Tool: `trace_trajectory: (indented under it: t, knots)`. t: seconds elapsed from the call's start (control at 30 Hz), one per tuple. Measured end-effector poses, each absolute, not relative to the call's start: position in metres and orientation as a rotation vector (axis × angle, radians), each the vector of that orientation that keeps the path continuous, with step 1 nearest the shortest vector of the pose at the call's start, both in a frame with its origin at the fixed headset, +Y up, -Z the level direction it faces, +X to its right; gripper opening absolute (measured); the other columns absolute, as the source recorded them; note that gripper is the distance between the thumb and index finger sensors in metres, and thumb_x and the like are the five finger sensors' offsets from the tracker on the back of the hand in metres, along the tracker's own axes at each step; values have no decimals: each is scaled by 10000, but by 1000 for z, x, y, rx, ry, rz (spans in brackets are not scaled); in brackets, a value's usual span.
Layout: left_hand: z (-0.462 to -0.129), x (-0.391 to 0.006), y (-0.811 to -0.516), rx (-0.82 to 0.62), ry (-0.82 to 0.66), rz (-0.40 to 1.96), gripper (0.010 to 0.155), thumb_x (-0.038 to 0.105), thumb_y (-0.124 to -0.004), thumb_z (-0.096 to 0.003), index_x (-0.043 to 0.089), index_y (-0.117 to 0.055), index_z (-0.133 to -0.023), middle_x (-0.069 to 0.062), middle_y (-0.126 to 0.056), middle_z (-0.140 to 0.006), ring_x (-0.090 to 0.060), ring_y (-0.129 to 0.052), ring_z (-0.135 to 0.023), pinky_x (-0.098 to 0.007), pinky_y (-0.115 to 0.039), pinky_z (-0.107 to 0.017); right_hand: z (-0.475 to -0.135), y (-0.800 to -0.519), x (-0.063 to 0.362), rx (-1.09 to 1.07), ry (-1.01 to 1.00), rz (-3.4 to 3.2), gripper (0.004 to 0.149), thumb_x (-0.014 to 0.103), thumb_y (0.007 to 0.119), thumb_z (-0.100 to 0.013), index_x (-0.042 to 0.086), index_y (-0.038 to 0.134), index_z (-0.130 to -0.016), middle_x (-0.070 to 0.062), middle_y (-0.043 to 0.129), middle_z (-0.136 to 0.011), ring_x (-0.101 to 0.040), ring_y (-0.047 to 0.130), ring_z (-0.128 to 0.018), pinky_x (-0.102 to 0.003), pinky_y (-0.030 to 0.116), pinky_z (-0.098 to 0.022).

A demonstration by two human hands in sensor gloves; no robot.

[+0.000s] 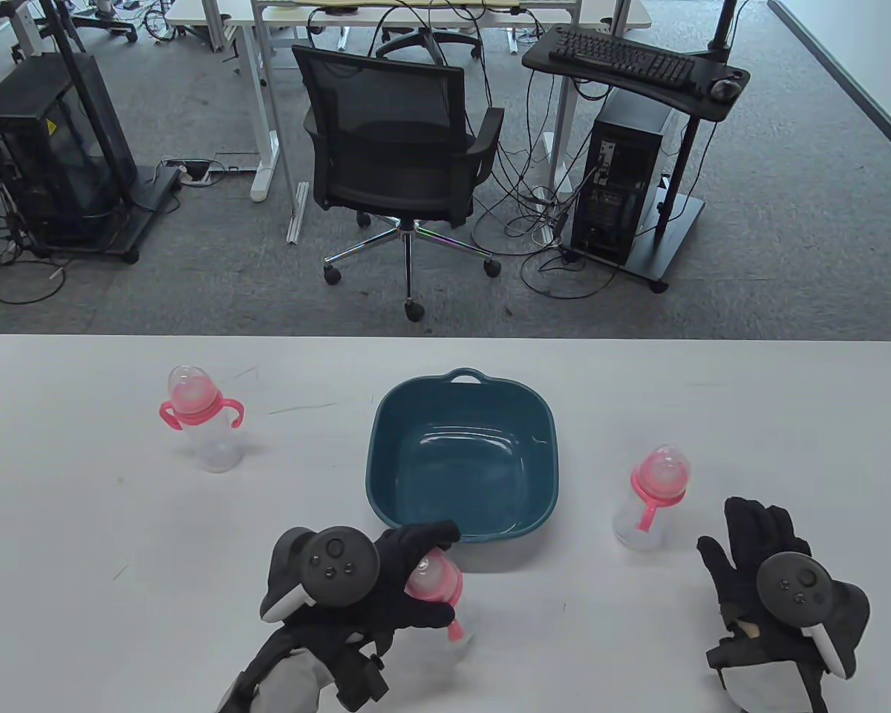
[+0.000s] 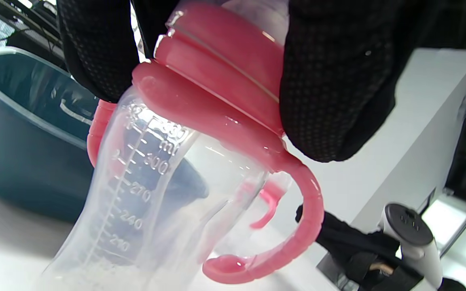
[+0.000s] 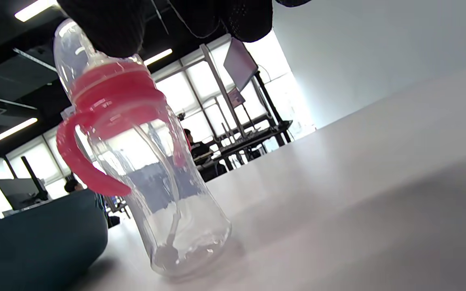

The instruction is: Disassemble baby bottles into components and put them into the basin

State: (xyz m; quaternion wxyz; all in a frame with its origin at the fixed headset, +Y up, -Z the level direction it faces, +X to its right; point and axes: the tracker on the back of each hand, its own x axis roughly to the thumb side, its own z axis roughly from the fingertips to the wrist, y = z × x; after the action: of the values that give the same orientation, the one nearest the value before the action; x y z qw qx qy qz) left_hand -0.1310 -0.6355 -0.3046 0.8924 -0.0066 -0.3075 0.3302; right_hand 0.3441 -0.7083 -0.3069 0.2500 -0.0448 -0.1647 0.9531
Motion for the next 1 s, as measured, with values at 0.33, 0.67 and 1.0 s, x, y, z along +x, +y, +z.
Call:
trace_trajectory:
  t: [0.33, 0.67, 1.0]
  knots:
    - [-302, -150, -591, 93, -633, 883, 897, 441, -1038, -327, 347, -523, -1054, 3, -641, -1050, -318, -782, -990, -563, -757, -641, -280, -646, 312, 185, -755, 2408, 642, 458, 718, -578, 167, 498, -1106, -147, 604, -1123, -458, 547, -1009, -673, 447, -689]
    - [-315, -115, -581, 109, -697, 934, 895, 449, -1033, -330, 350, -521, -1057, 8, -640, -1053, -311, -785, -992, -557, -761, -640, -283, -622, 198, 678, -564, 2193, 709, 505, 720, -560, 174, 449, -1125, -131, 616, -1124, -446, 580, -1010, -677, 483, -686]
    - [-340, -100, -599, 67, -685, 991, 895, 453, -1032, -329, 347, -524, -1058, 6, -644, -1050, -310, -792, -987, -557, -762, -636, -300, -659, 159, 693, -421, 2085, 810, 553, 738, -532, 161, 370, -1138, -141, 534, -1157, -456, 504, -1043, -690, 448, -691]
